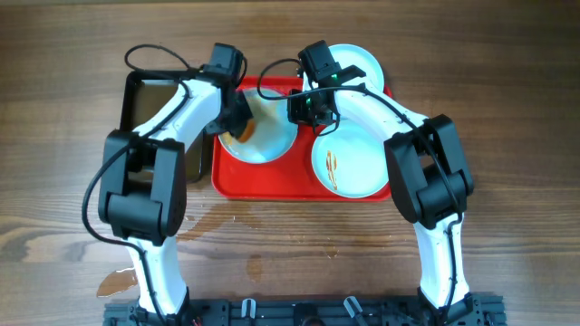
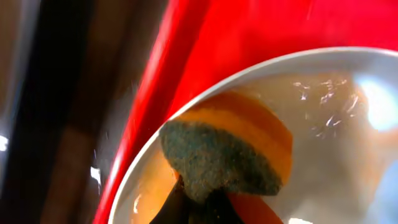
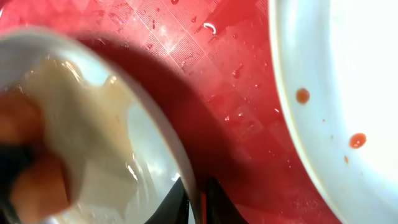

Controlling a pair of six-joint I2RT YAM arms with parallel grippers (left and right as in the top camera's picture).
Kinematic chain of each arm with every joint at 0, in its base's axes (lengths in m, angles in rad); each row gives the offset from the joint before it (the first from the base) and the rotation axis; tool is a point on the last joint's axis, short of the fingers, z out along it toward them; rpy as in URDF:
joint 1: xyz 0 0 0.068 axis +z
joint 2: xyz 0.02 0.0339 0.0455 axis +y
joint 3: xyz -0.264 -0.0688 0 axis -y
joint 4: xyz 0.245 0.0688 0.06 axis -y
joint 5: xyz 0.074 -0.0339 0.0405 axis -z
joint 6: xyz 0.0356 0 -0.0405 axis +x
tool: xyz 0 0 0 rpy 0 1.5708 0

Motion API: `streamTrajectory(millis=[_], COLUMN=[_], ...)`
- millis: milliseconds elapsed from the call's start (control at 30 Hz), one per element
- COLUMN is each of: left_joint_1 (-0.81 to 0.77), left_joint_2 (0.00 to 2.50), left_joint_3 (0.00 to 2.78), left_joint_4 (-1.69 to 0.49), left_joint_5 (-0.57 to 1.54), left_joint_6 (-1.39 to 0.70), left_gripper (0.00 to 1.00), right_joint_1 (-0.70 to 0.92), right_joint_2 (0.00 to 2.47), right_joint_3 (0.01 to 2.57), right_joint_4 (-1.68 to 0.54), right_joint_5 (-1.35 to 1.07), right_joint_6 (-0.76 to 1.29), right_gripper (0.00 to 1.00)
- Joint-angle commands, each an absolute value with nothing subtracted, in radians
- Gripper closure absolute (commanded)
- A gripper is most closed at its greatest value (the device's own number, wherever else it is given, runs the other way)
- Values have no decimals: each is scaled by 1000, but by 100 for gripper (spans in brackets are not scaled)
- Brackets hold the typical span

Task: Clean dirty plates on tray and stack at the side
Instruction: 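Scrub the held plate with the sponge in the left gripper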

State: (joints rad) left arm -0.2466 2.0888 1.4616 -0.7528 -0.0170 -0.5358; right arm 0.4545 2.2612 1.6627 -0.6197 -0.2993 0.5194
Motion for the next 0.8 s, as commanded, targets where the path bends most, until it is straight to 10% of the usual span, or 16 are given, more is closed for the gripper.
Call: streamTrajectory(millis=[0,467,767], left_joint_1=[-278,-202,-130], left_joint_2=[2124,2116,1843], left_joint_3=[1419,1428,1496], left_joint_4=[-831,-578,-768], left_joint_5=[319,130,147], left_joint_6=[-400,-562,-528], left_gripper=[96,96,96], right_joint_1=[458,459,460], right_joint_2=[2287,2288,2288], right_joint_3=[1654,1654,1654], right_joint_4=[-618,-617,-617], right_joint_5=[-315,-315,-316], right_joint_6=[523,524,522], right_gripper=[88,78,96])
